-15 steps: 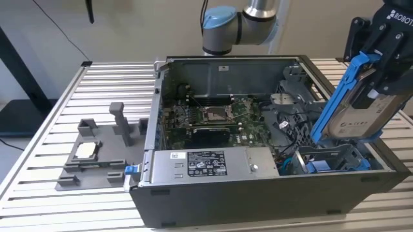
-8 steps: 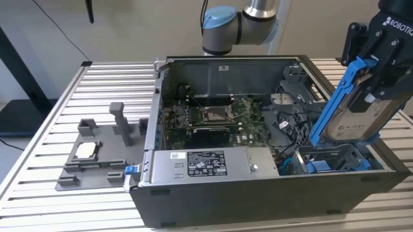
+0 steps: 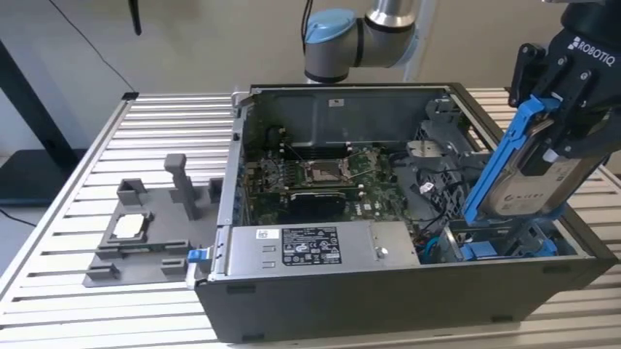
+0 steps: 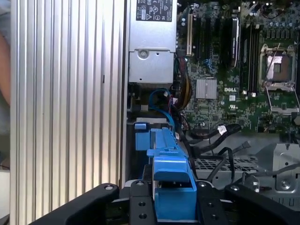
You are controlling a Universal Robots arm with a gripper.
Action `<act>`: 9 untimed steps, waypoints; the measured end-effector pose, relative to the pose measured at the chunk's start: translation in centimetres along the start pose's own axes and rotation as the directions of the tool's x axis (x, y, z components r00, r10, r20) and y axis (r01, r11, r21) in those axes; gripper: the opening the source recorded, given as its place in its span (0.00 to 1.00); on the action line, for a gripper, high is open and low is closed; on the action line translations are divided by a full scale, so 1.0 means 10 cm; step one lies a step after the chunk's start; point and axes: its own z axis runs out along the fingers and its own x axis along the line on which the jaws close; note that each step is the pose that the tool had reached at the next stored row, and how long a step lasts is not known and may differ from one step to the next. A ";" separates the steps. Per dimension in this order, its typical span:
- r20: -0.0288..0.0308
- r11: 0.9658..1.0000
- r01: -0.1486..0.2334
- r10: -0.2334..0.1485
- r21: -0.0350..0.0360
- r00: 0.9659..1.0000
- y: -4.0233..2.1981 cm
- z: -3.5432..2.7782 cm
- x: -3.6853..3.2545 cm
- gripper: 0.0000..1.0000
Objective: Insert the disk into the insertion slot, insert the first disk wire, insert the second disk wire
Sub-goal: 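Insert the disk into the insertion slot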
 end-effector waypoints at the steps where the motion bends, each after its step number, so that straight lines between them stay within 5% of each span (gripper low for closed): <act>1: 0.000 1.000 0.001 -0.001 0.000 1.000 0.002 0.010 0.000 0.33; 9: 0.000 1.000 0.008 -0.008 0.000 1.000 0.019 0.100 -0.001 0.33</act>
